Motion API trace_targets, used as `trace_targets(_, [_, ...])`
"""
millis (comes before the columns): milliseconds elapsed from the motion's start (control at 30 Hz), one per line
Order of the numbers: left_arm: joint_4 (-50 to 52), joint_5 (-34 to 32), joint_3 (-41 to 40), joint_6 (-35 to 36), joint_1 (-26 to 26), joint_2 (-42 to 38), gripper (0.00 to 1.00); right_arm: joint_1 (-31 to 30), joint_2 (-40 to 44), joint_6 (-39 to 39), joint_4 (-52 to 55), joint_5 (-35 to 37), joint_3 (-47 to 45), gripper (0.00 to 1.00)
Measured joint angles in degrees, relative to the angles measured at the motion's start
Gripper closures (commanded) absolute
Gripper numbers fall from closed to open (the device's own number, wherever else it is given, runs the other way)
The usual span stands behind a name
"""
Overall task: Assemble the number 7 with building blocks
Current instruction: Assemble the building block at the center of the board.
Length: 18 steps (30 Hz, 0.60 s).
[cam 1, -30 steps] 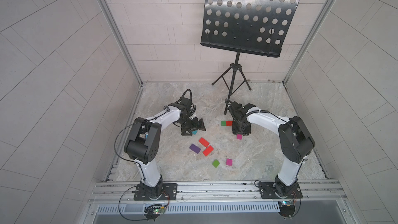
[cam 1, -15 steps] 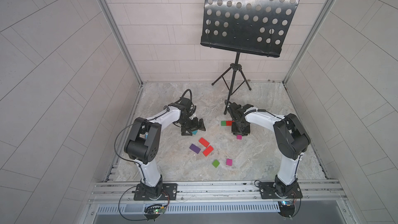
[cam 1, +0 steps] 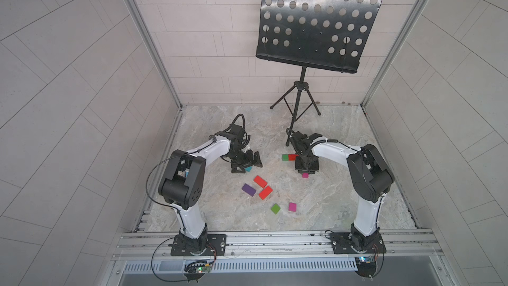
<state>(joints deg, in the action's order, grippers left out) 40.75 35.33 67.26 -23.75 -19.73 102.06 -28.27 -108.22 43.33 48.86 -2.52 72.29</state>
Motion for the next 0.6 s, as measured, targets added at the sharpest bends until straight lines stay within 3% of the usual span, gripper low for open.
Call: trace_targets(600, [0.00, 0.00, -0.02, 0.07, 0.00, 0.00, 0.00, 0.00, -0.28, -1.01, 0.37, 0.04, 0.39, 0.69])
